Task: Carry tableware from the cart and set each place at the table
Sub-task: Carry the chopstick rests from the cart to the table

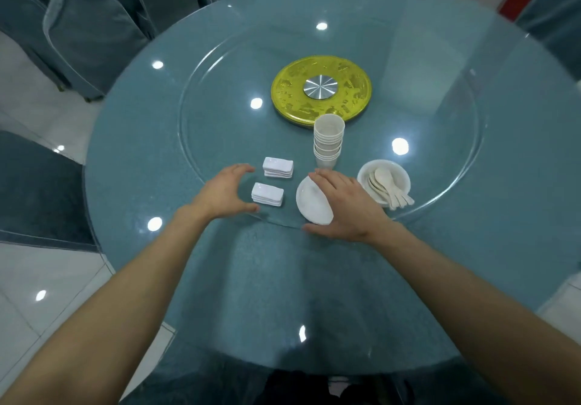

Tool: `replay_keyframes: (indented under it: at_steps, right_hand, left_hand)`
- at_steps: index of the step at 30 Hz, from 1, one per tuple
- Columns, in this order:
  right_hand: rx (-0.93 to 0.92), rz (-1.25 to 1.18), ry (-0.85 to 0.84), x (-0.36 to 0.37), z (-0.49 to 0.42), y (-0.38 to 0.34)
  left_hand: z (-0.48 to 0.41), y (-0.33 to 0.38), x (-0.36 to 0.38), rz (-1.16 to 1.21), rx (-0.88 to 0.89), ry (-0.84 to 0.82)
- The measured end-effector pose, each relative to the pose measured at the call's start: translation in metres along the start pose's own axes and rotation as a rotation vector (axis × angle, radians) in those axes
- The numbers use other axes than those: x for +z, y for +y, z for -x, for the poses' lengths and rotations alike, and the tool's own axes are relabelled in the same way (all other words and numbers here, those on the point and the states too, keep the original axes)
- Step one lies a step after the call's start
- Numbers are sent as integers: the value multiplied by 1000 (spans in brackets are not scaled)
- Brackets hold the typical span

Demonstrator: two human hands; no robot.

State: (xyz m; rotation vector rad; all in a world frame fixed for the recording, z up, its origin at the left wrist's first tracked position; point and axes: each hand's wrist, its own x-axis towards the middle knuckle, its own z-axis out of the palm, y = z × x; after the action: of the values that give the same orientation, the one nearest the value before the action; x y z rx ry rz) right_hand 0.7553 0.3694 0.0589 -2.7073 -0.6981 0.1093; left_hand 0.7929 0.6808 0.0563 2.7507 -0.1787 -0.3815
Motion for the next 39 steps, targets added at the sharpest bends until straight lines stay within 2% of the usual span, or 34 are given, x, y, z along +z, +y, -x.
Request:
replay_keyframes:
  at_steps: [6, 16, 29, 39]
  right_hand:
    - [58, -5, 36, -15, 65, -1]
    - [314, 37, 114, -36, 216, 32]
    - [752, 129, 256, -67, 390, 62]
    - [1194, 173, 442, -78, 502, 41]
  left_hand:
    - [34, 60, 14, 18, 110, -9]
    - [74, 185, 59, -30, 371, -103]
    - [74, 374, 121, -144, 844, -264]
    - [90, 524, 171, -233, 1272, -426]
